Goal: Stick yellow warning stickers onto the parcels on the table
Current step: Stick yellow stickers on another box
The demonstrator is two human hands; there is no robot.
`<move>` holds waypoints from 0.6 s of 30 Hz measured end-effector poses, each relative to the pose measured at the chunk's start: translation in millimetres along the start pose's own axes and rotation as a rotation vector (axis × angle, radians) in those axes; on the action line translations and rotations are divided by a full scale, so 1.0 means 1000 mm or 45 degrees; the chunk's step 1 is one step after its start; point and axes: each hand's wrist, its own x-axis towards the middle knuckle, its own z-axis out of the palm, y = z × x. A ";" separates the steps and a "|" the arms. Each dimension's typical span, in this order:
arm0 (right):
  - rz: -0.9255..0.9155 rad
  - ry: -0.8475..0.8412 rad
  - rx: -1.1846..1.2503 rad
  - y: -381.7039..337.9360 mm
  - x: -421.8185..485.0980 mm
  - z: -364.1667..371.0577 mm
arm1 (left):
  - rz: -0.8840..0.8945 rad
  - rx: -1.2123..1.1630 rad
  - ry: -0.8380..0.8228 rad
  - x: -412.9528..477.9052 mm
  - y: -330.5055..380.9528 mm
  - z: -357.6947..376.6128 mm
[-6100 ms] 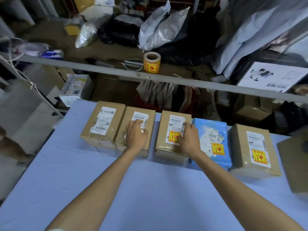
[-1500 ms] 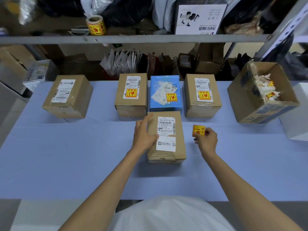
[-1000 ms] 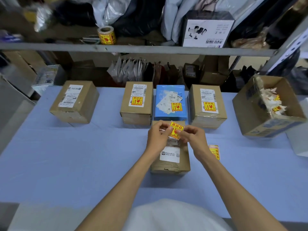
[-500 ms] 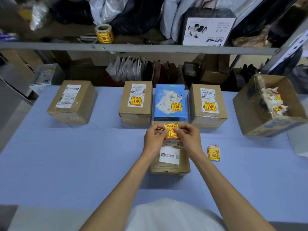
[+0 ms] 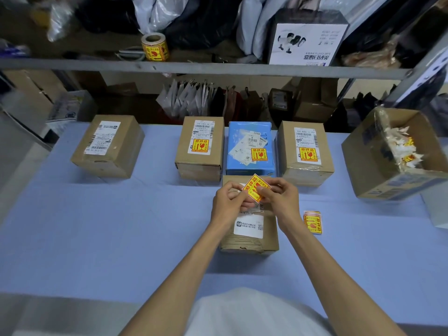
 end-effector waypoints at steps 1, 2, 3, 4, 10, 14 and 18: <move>-0.004 0.018 0.010 -0.001 0.000 0.000 | -0.001 0.012 -0.007 0.000 0.000 0.000; -0.005 0.024 0.014 -0.001 0.000 0.000 | 0.003 0.025 -0.007 0.000 -0.001 0.000; -0.008 0.025 0.009 -0.001 0.000 -0.001 | 0.005 0.041 -0.003 0.000 -0.002 -0.001; -0.010 0.025 -0.006 -0.001 0.001 -0.001 | 0.004 0.061 0.005 0.001 -0.002 -0.001; -0.015 -0.010 -0.050 -0.003 0.002 -0.005 | 0.010 0.144 0.035 0.002 -0.001 -0.005; -0.023 -0.038 -0.080 -0.003 0.004 -0.006 | 0.025 0.210 0.015 0.001 0.001 -0.007; -0.016 -0.024 -0.094 -0.001 0.008 -0.009 | 0.030 0.229 -0.033 0.000 0.003 -0.008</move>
